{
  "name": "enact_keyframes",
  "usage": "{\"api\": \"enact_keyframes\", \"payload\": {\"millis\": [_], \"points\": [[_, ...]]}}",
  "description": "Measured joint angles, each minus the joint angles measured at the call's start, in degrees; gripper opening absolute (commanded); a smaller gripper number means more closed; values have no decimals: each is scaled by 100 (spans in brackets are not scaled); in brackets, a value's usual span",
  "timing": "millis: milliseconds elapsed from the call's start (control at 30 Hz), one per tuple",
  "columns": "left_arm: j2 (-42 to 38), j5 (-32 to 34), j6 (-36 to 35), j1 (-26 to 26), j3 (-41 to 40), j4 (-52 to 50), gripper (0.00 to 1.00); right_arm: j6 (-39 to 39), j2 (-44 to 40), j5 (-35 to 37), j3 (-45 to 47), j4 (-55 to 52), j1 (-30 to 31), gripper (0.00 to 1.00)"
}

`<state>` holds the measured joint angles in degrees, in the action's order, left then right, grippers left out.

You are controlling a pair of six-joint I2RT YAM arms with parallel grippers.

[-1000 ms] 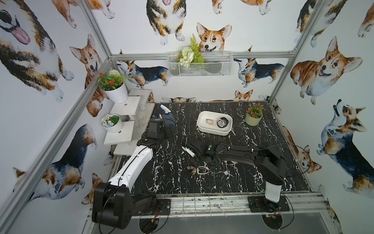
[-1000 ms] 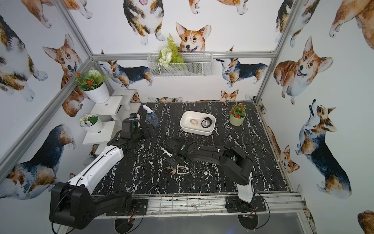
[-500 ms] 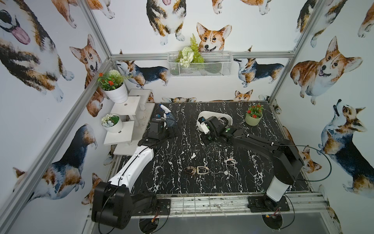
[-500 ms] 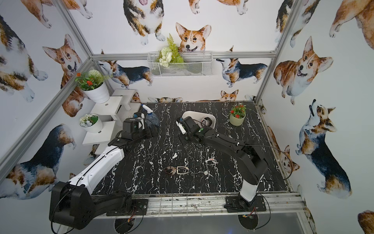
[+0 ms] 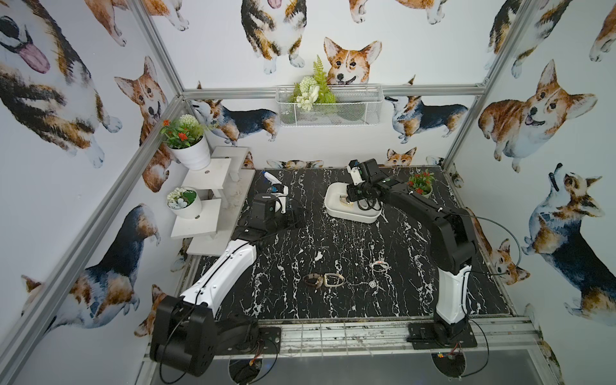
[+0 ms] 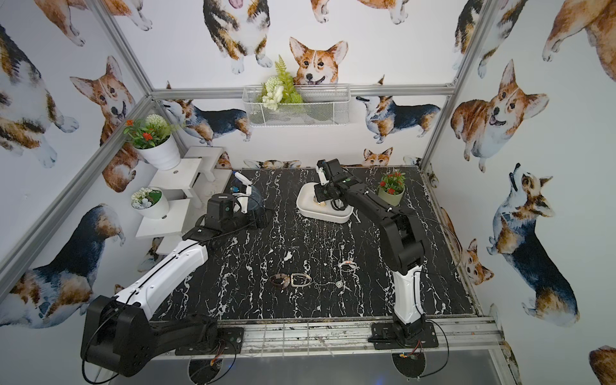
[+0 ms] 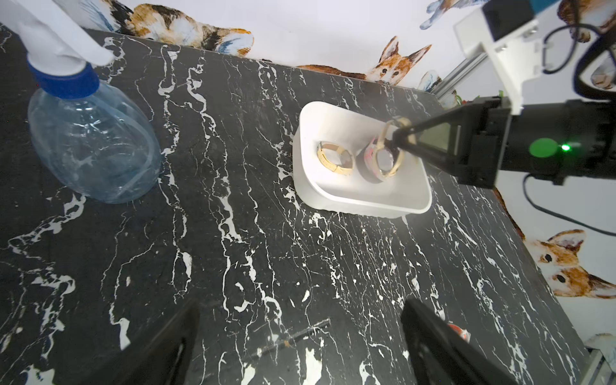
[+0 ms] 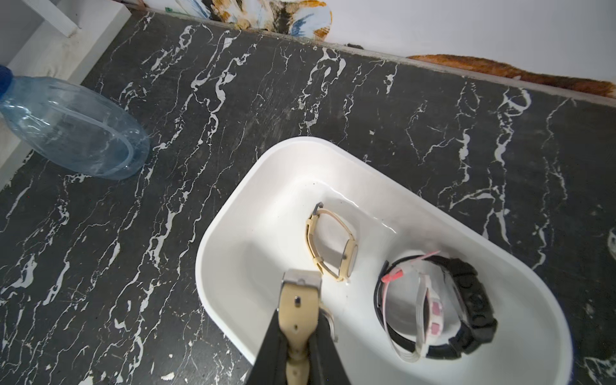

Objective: Put the watch into the storage box
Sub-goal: Place the watch in the storage box.

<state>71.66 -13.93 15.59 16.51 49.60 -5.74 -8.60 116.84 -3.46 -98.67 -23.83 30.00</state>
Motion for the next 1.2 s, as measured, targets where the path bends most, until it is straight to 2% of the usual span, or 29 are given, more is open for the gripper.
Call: {"api": "enact_keyframes", "payload": {"millis": [300,600,967,1033,1200], "points": [[26,-9,-61,17,0,9,100,282,1025,94,-1003,-380,-11,11],[92,-13,-63,37,0,37,100,466,1414,306,-1198,-535,-11,12],[109,-13,-105,44,0,35,100,664,2000,494,-1958,-748,-11,16],[118,-11,-107,44,0,35,100,691,2087,496,-2063,-811,-11,19],[160,-11,-118,48,0,35,100,715,2234,516,-2321,-861,-11,40]]}}
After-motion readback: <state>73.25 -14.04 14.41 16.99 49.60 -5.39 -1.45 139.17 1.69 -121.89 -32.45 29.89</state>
